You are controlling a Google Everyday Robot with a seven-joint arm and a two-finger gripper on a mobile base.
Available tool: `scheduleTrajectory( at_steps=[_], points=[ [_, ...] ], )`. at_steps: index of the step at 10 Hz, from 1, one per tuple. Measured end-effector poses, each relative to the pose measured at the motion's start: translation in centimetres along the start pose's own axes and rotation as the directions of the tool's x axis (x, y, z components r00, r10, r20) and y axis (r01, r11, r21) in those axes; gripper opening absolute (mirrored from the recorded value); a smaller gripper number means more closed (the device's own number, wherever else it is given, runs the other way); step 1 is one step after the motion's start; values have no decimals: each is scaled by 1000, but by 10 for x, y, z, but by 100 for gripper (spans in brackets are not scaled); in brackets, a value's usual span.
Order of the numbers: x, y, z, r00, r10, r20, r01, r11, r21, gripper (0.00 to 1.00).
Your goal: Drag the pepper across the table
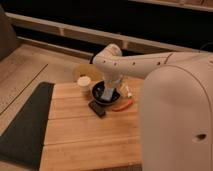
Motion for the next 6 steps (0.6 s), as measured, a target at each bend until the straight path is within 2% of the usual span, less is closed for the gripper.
scheduleTrajectory(
  at_steps=[6],
  points=[
    [-1,0,0,1000,1,1,-1,1000,0,65]
  ],
)
